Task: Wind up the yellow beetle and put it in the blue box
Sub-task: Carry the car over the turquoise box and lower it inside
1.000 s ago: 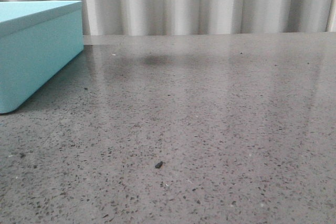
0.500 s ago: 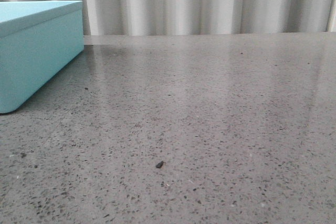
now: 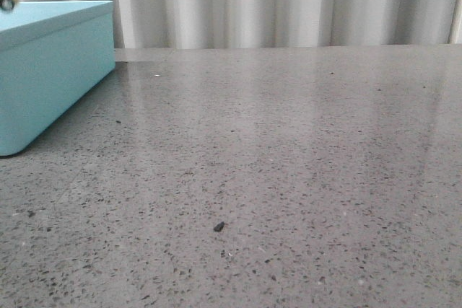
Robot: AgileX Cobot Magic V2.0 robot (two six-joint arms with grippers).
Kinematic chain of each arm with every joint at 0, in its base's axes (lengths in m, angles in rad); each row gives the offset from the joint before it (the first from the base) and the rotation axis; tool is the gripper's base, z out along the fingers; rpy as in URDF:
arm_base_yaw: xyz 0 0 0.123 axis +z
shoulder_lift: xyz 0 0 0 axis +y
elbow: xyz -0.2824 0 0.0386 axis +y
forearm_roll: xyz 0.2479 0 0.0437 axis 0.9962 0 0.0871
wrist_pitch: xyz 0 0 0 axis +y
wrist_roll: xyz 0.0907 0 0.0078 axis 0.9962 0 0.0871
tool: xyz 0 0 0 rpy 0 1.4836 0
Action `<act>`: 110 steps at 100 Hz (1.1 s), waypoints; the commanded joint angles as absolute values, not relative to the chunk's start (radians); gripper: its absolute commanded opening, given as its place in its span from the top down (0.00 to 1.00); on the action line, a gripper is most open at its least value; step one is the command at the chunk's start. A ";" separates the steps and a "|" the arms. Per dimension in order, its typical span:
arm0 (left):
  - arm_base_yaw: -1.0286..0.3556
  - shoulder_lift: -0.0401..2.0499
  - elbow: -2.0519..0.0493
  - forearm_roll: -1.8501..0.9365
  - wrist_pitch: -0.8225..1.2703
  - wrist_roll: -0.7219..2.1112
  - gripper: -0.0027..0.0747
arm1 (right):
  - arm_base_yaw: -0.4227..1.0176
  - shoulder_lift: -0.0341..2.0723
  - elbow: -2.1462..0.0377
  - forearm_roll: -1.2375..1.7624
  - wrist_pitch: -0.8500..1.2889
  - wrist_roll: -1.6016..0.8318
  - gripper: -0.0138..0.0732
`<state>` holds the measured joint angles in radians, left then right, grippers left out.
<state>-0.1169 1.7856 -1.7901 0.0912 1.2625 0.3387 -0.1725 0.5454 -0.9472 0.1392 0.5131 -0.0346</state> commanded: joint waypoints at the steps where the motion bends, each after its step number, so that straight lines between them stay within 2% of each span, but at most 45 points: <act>1: -0.114 1.759 -1.760 0.090 1.232 0.324 0.66 | -0.169 0.557 -0.971 0.132 0.423 -0.039 0.91; 29: -0.112 1.847 -1.730 0.090 1.225 0.324 0.66 | -0.169 0.557 -0.971 0.132 0.425 -0.039 0.91; 60: -0.112 1.856 -1.730 0.090 1.201 0.253 0.64 | -0.169 0.557 -0.971 0.132 0.430 -0.039 0.91; 70: -0.112 1.856 -1.730 0.090 1.206 0.253 0.55 | -0.169 0.557 -0.971 0.132 0.430 -0.039 0.91; 82: -0.112 1.856 -1.730 0.090 1.222 0.253 0.32 | -0.169 0.557 -0.971 0.132 0.430 -0.039 0.91; 89: -0.112 1.856 -1.730 0.090 1.232 0.253 0.23 | -0.169 0.557 -0.971 0.132 0.430 -0.039 0.91; 110: -0.114 1.841 -1.745 0.090 1.265 0.253 0.21 | -0.169 0.557 -0.971 0.132 0.430 -0.039 0.91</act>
<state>-0.1145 1.9105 -1.7053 0.0898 1.2293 0.2650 -0.1725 0.5454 -0.9472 0.1392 0.5116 -0.0343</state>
